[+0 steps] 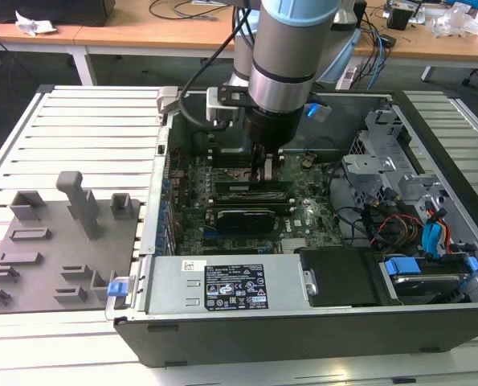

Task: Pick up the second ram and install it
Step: 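Insert the second ram into the second slot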

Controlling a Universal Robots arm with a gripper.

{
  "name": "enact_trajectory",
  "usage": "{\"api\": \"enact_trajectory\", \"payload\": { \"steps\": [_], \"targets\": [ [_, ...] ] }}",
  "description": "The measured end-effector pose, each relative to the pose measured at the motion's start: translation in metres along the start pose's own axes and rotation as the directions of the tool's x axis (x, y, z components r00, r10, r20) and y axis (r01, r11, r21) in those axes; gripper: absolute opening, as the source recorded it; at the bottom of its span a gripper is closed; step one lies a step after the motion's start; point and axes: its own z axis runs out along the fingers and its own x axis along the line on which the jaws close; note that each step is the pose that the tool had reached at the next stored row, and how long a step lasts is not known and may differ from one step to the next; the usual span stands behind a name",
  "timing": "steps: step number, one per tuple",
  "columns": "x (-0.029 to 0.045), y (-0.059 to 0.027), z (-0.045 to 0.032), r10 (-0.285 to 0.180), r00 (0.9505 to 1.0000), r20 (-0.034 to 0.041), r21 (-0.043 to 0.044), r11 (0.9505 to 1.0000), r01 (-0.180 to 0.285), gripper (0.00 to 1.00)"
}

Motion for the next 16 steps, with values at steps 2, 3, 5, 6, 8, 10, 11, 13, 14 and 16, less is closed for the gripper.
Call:
{"api": "enact_trajectory", "payload": {
  "steps": [2, 3, 5, 6, 8, 10, 11, 13, 14, 16],
  "targets": [
    [0.0001, -0.0001, 0.0023, 0.000, 1.0000, -0.0002, -0.0001, 1.0000, 0.000, 0.14],
    [0.0002, -0.0002, 0.0044, 0.000, 1.0000, -0.0003, 0.0000, 1.0000, 0.000, 0.14],
    [0.0004, -0.0004, 0.0086, 0.000, 1.0000, -0.0002, -0.0001, 1.0000, 0.000, 0.14],
    [0.0005, -0.0005, 0.0097, 0.000, 1.0000, -0.0002, 0.0000, 1.0000, 0.000, 0.14],
    [0.0006, -0.0006, 0.0123, 0.000, 1.0000, -0.0001, 0.0000, 1.0000, 0.000, 0.14],
    [0.0007, -0.0008, 0.0150, 0.000, 1.0000, -0.0001, -0.0001, 1.0000, 0.000, 0.14],
    [0.0008, -0.0009, 0.0163, 0.000, 1.0000, -0.0002, -0.0001, 1.0000, 0.000, 0.14],
    [0.0010, -0.0011, 0.0204, 0.000, 1.0000, -0.0002, 0.0000, 1.0000, 0.000, 0.14],
    [0.0010, -0.0011, 0.0218, 0.000, 1.0000, -0.0002, -0.0001, 1.0000, 0.000, 0.14],
    [0.0011, -0.0013, 0.0238, 0.000, 1.0000, -0.0002, -0.0001, 1.0000, 0.000, 0.14]
  ]
}}
